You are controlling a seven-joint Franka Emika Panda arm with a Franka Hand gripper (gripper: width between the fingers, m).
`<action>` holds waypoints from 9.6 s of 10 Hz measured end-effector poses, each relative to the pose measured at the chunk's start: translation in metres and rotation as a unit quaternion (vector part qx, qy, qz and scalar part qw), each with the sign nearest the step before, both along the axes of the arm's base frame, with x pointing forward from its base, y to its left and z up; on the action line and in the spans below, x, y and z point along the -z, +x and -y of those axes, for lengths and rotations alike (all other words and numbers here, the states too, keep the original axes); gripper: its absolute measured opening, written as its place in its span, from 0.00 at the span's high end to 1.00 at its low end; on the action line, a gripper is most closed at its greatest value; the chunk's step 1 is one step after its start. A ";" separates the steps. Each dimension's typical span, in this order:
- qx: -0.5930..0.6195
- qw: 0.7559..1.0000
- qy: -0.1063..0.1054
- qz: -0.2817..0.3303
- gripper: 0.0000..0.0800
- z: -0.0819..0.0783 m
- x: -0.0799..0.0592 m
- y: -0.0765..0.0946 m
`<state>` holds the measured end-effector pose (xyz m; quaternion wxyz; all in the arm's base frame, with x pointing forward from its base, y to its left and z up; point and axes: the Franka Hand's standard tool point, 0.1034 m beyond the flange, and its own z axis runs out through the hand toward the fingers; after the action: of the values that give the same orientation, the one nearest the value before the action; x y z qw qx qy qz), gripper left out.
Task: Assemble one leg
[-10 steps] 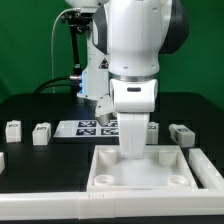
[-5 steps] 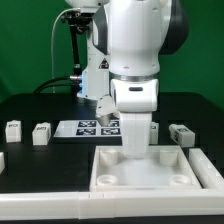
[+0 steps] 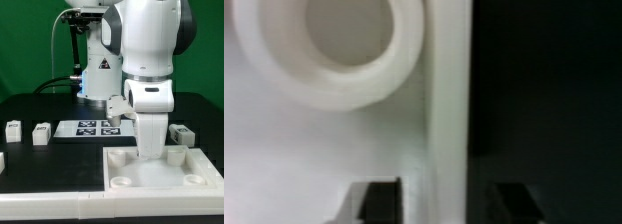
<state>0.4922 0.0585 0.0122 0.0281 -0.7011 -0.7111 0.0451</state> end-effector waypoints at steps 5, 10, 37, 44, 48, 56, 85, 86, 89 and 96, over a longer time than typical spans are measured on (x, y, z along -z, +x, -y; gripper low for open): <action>0.000 1.000 0.000 0.000 0.21 0.000 0.000 0.000; 0.026 1.000 -0.003 0.002 0.19 -0.001 -0.002 -0.002; 0.565 0.777 -0.244 -0.133 0.19 -0.102 -0.026 -0.094; 0.549 0.742 -0.330 -0.199 0.19 -0.101 0.000 -0.100; 0.555 0.739 -0.330 -0.195 0.19 -0.102 0.004 -0.102; 0.550 0.743 -0.327 -0.196 0.64 -0.104 0.004 -0.102; 0.603 0.765 0.158 0.159 0.64 -0.071 -0.075 0.078; 0.601 0.765 0.165 0.164 0.64 -0.074 -0.076 0.088; 0.600 0.759 0.180 0.178 0.64 -0.073 -0.075 0.088; 0.571 0.767 0.199 0.214 0.64 -0.060 -0.072 0.129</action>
Offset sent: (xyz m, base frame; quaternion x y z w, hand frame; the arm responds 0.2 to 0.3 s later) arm 0.0000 0.0000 0.0000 0.0000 0.0000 0.0000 1.0000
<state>0.6212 0.1188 0.0844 0.0346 -0.9481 -0.1600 -0.2725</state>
